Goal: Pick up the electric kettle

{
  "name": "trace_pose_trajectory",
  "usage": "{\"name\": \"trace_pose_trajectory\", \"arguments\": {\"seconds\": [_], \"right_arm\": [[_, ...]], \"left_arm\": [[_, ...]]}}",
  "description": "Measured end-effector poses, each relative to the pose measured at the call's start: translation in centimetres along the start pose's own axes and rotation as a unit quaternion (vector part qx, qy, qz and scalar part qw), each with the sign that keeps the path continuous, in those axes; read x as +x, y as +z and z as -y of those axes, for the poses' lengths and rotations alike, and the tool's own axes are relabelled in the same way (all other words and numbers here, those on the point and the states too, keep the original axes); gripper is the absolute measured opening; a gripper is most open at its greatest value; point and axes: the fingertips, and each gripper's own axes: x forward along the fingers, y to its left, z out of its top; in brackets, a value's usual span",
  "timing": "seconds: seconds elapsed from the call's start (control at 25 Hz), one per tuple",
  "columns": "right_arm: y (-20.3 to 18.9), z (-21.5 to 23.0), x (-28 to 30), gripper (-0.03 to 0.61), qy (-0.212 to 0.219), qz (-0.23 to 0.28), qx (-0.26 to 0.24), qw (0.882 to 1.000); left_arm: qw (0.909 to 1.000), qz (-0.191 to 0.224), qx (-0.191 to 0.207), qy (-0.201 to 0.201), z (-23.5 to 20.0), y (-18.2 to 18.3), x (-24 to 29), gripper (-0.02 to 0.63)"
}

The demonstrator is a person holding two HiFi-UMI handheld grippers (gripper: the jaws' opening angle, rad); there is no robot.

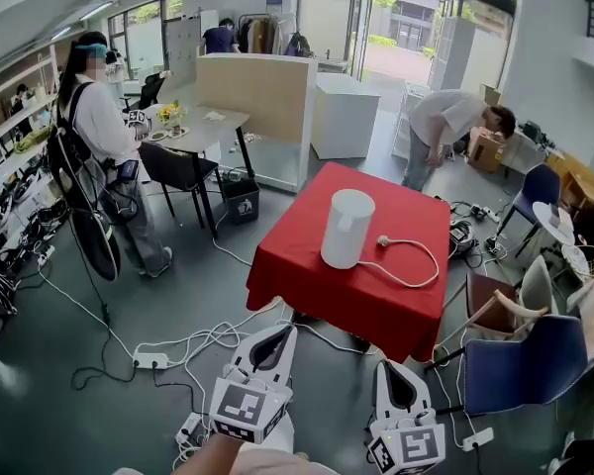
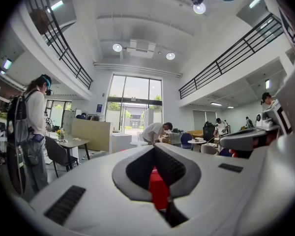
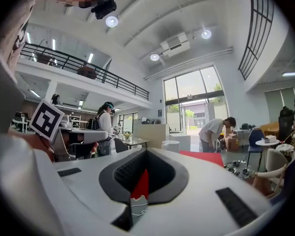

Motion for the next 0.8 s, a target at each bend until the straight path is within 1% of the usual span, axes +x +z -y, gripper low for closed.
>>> {"name": "trace_pose_trajectory", "arguments": {"seconds": [0.12,0.36,0.44,0.56,0.8], "right_arm": [[-0.7,0.7,0.8,0.018,0.003,-0.011,-0.011,1.000],[-1.1,1.8,3.2,0.018,-0.005,-0.014,-0.002,1.000],[-1.2,2.0,4.4,0.018,-0.004,-0.016,-0.001,1.000],[-1.4,2.4,6.1,0.018,-0.003,-0.022,0.001,1.000],[-2.0,4.3,10.3,0.018,-0.006,-0.032,0.012,0.999]], "left_arm": [[1.0000,-0.002,0.001,0.002,-0.5,-0.3,1.2,0.000],[0.9990,0.001,0.046,-0.001,-1.5,-0.8,4.0,0.002],[0.9985,0.001,0.055,-0.003,-2.0,-0.9,5.0,0.002],[0.9985,-0.001,0.054,-0.007,-2.8,-1.1,6.7,-0.003],[0.9992,-0.011,0.034,-0.017,-5.1,-1.9,11.0,-0.005]]}}
